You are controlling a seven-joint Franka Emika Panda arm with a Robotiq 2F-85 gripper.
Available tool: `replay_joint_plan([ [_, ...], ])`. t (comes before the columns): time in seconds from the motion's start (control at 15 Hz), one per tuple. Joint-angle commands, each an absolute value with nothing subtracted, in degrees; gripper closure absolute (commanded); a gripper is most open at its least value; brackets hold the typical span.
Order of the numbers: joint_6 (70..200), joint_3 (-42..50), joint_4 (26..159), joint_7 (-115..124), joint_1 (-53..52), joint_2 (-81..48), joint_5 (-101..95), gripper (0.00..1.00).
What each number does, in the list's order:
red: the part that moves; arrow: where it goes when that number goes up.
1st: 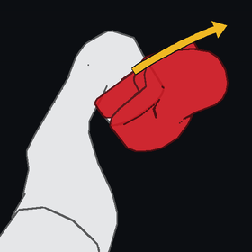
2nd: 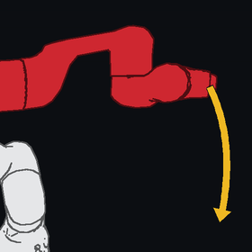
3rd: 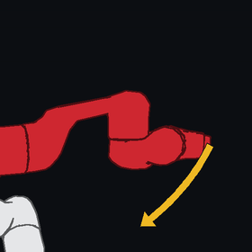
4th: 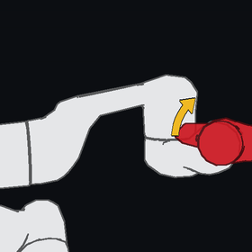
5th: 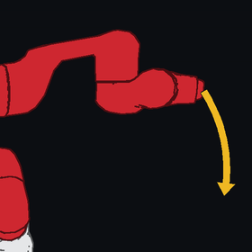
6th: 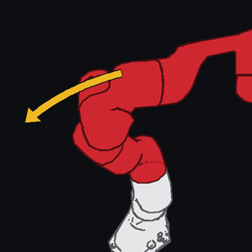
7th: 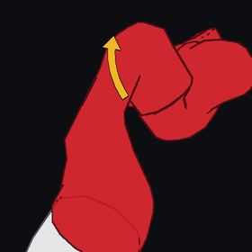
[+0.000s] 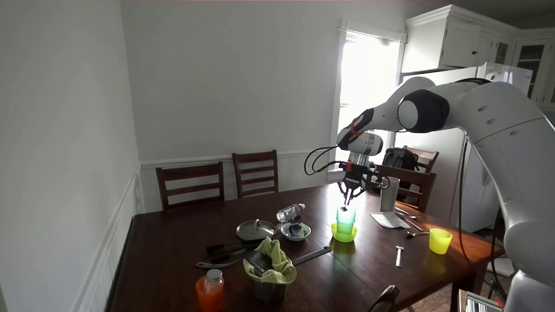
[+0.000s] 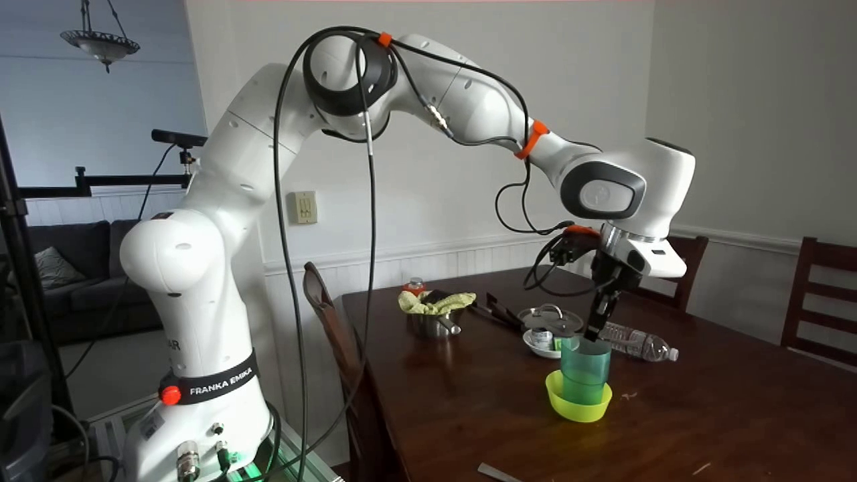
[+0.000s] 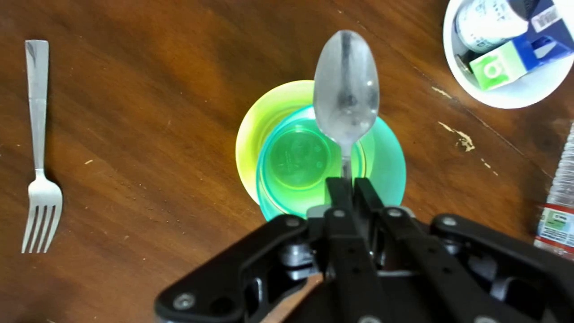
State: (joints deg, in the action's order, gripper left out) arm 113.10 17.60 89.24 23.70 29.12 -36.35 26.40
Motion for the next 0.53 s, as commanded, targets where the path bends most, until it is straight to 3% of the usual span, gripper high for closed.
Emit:
replay_joint_plan([
  [0.0,111.3,16.7,86.1,24.4,30.4,-38.3,28.2,0.98],
  [0.47,110.0,16.5,84.5,24.9,30.5,-39.6,28.3,0.98],
])
